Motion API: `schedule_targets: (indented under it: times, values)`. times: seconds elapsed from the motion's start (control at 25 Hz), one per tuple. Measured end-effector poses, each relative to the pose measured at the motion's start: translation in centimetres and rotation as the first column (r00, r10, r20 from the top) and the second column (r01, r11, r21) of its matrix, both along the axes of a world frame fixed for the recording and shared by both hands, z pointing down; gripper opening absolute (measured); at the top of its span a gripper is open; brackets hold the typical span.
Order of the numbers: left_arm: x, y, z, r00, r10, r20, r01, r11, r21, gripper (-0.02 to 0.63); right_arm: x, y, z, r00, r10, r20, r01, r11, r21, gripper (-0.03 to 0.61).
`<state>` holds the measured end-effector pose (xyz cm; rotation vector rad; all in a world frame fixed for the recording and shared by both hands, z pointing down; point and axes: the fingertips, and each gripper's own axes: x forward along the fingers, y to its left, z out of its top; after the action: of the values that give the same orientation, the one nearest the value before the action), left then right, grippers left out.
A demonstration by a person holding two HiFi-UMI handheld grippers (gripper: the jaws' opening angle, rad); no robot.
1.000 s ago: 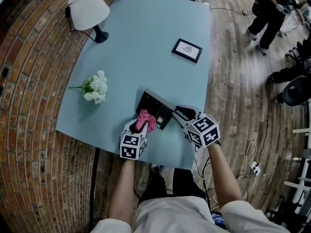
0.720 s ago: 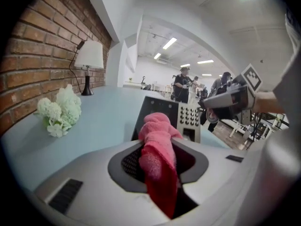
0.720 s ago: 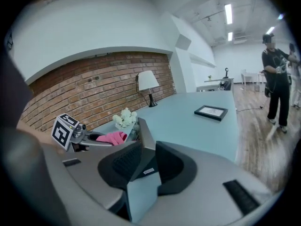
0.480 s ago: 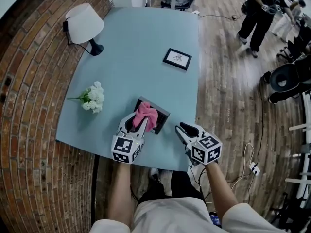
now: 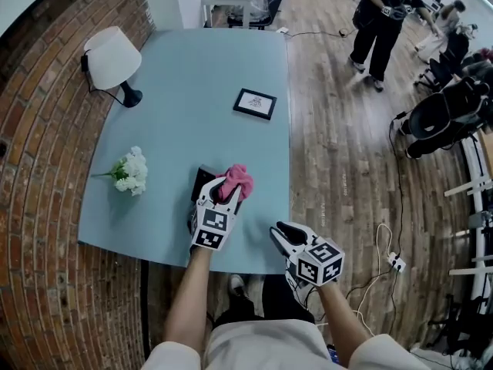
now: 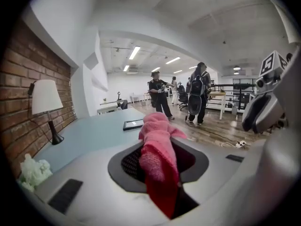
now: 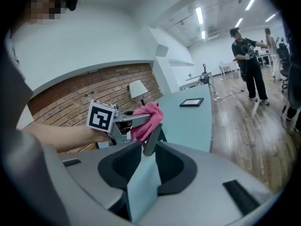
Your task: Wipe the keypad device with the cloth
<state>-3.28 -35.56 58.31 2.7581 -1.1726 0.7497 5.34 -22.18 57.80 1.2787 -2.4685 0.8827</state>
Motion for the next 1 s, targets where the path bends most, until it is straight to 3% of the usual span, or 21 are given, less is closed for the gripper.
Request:
schedule_targets:
  times: [0.4, 0.68, 1.0]
  values:
    - [-0.7, 1.3, 1.7, 1.0, -0.012, -0.009, 0.012, 1.0, -0.023, 0.15, 0.6, 0.1, -1.4, 0.998, 0.058, -0.021, -0.056, 0.997, 0.047, 0.117]
    - [-1.8, 3.4, 4.1, 0.999, -0.029, -0.035, 0.025, 0.993, -0.115, 0.15, 0.1, 0.1, -2.8, 0.997, 0.073, -0.011, -0.073, 0.995, 0.071, 0.117]
    - [-3.5, 5.4, 7.2, 0.999, -0.013, 0.047, 0.022, 0.984, -0.177, 0.149, -0.8, 0.1, -3.5, 0.996, 0.088, -0.013, -0.086, 0.992, 0.093, 0.117]
